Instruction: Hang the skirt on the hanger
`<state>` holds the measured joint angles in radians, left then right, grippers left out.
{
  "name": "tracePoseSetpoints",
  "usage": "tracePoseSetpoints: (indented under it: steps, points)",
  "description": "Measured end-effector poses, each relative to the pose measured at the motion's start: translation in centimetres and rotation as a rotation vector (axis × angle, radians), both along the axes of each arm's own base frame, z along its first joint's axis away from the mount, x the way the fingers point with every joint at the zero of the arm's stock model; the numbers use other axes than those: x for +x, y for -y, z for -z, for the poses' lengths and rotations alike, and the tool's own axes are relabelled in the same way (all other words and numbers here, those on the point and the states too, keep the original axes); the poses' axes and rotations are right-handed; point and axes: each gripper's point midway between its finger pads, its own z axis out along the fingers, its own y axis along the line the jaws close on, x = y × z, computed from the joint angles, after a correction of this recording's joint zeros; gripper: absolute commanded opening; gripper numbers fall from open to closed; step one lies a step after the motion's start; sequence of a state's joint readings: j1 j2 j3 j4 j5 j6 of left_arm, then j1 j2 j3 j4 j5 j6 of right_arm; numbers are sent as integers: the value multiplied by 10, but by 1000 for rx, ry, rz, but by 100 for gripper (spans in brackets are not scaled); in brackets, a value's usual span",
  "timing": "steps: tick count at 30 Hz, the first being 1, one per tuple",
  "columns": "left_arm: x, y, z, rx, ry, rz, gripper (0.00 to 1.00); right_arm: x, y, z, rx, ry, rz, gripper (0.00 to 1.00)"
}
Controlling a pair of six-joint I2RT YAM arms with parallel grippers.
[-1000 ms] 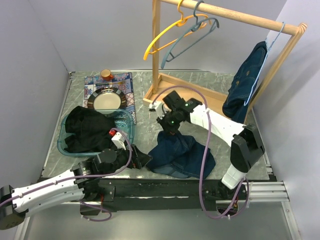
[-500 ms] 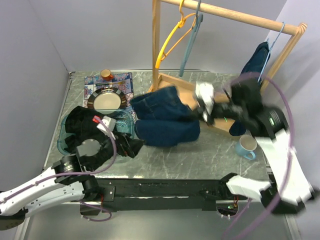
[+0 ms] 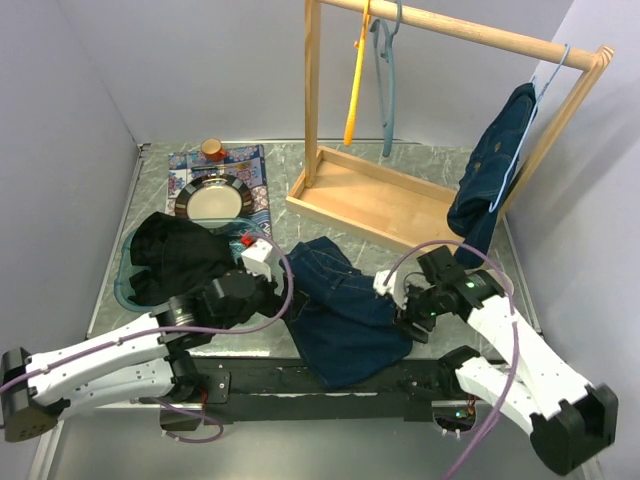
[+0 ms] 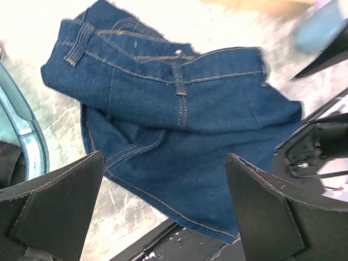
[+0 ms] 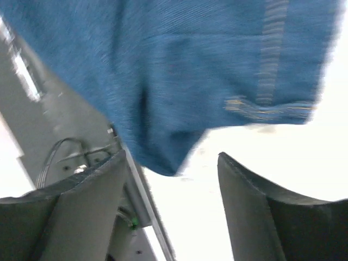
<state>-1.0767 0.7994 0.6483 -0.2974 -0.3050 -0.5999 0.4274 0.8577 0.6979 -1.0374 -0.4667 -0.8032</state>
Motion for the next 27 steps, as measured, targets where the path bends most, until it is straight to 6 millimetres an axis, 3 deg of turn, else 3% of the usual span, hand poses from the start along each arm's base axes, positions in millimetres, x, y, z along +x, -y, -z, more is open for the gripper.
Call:
tracePoseSetpoints:
  steps: [6, 11, 15, 17, 24, 27]
  points:
    - [22, -4, 23, 96, -22, -43, 97, 30, -15, -38, 102, 115, 98, 85]
    - [81, -13, 24, 163, -32, -115, 99, 59, -30, -54, 159, 69, 246, 90]
    - [136, -21, 27, 155, -67, -145, 95, 76, -36, -40, 161, -35, 374, 91]
    - [149, -19, 35, 162, -94, -122, 92, 81, -36, -36, 158, -61, 425, 92]
    - [170, 27, 75, 210, -216, 101, 86, 97, -23, -26, 162, -126, 582, 100]
    - [169, 30, 95, 247, -262, 144, 86, 96, -21, -12, 126, -192, 599, 100]
